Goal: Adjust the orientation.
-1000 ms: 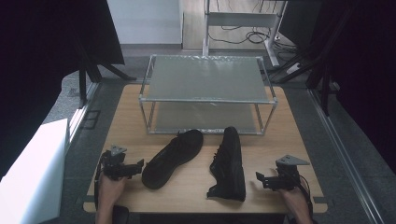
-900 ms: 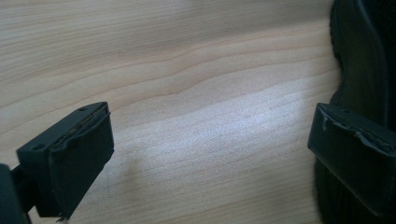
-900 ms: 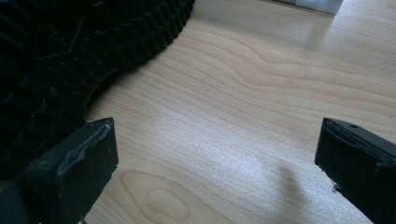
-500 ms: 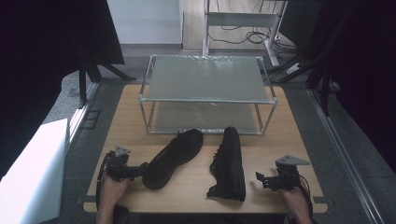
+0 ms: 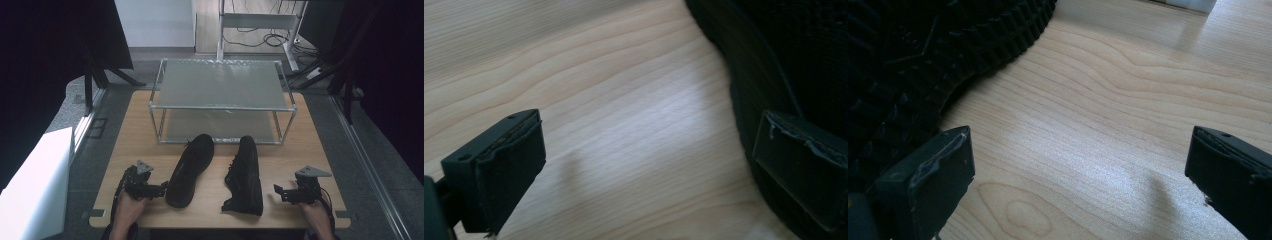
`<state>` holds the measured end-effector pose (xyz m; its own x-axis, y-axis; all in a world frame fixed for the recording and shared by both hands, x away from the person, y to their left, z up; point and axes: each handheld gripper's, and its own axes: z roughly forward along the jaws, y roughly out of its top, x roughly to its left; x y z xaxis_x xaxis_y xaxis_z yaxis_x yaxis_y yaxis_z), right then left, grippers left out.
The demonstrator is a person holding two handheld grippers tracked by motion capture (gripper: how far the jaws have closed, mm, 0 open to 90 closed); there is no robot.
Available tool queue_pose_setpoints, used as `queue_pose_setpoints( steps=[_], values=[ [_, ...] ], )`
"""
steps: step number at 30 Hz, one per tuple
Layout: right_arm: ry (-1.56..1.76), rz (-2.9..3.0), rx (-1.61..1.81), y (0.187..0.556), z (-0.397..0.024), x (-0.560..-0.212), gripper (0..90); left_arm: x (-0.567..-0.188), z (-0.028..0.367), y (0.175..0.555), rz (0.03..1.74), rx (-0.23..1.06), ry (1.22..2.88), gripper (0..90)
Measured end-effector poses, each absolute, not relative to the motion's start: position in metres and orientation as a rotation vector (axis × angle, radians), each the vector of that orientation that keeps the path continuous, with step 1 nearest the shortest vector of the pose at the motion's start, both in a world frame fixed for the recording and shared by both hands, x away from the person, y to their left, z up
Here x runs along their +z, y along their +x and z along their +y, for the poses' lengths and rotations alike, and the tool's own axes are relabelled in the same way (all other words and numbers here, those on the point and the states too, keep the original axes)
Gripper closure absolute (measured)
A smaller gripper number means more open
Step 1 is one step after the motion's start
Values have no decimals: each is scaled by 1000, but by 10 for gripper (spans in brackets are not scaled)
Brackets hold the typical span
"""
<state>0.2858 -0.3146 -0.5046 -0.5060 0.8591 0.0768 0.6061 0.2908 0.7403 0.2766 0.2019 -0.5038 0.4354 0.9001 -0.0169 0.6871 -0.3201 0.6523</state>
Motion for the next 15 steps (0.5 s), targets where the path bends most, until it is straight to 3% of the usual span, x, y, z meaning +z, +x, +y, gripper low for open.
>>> queue_pose_setpoints(
  steps=[15],
  values=[
    [1334, 2222, 1058, 286, -314, -505, 0, -504, 171, 274, 1229, 427, 2144, 0]
  ],
)
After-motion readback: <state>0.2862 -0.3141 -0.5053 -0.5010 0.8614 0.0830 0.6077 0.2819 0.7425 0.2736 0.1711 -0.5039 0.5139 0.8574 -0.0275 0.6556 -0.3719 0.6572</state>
